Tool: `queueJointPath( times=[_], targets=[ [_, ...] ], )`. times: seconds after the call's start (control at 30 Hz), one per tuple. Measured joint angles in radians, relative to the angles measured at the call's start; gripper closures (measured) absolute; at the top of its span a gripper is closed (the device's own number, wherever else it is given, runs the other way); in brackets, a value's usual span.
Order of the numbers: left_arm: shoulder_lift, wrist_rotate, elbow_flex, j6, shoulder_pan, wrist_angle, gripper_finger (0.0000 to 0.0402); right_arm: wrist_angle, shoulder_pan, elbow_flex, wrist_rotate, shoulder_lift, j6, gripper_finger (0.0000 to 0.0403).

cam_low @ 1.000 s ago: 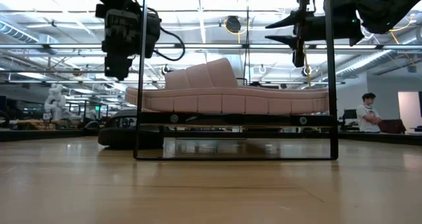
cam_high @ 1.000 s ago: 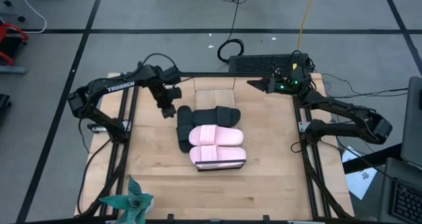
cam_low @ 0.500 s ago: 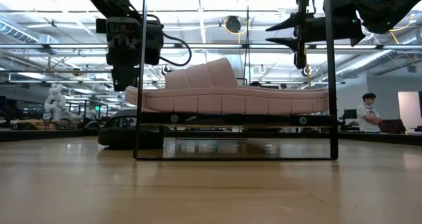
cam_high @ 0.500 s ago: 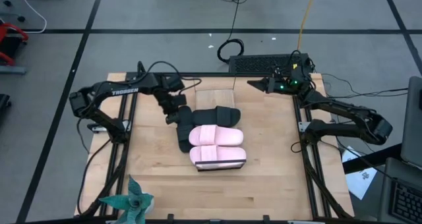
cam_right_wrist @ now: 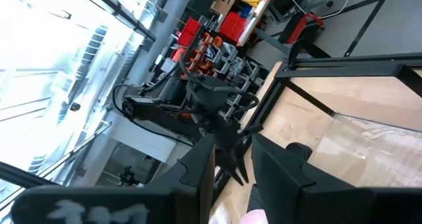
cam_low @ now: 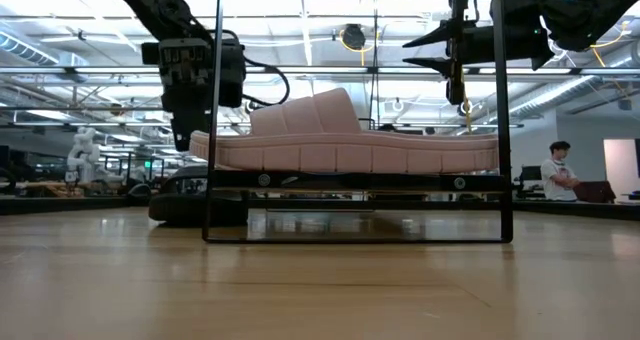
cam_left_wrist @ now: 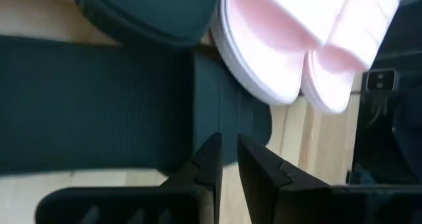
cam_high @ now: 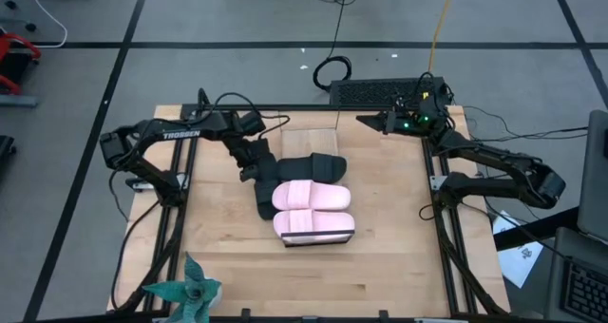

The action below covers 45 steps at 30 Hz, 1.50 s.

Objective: Pick and place slides into the shelf
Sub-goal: Put the black slipper on the shelf

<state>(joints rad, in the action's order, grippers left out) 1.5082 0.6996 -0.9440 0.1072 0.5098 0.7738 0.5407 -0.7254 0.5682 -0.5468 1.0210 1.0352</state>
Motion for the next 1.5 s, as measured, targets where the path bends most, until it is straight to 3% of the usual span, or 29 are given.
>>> queueJointPath(
  times=[0.67,1.2,1.4,1.5],
  targets=[
    [0.084,-0.005,0.075,-0.035,-0.010,-0.109,0.0355,0.000,0.000,0.000,0.000,0.000,0.018,0.0309],
    [0.075,0.123,0.076,-0.033,0.045,-0.099,0.0355,-0.018,0.001,0.000,0.000,0.000,0.017,0.0309],
    [0.076,0.124,0.076,-0.003,0.055,-0.068,0.0355,-0.018,0.001,0.000,-0.003,0.000,0.018,0.0310],
    [0.076,0.066,0.076,-0.003,0.056,-0.067,0.0355,-0.018,0.001,0.000,-0.003,0.000,0.018,0.0310]
  ],
)
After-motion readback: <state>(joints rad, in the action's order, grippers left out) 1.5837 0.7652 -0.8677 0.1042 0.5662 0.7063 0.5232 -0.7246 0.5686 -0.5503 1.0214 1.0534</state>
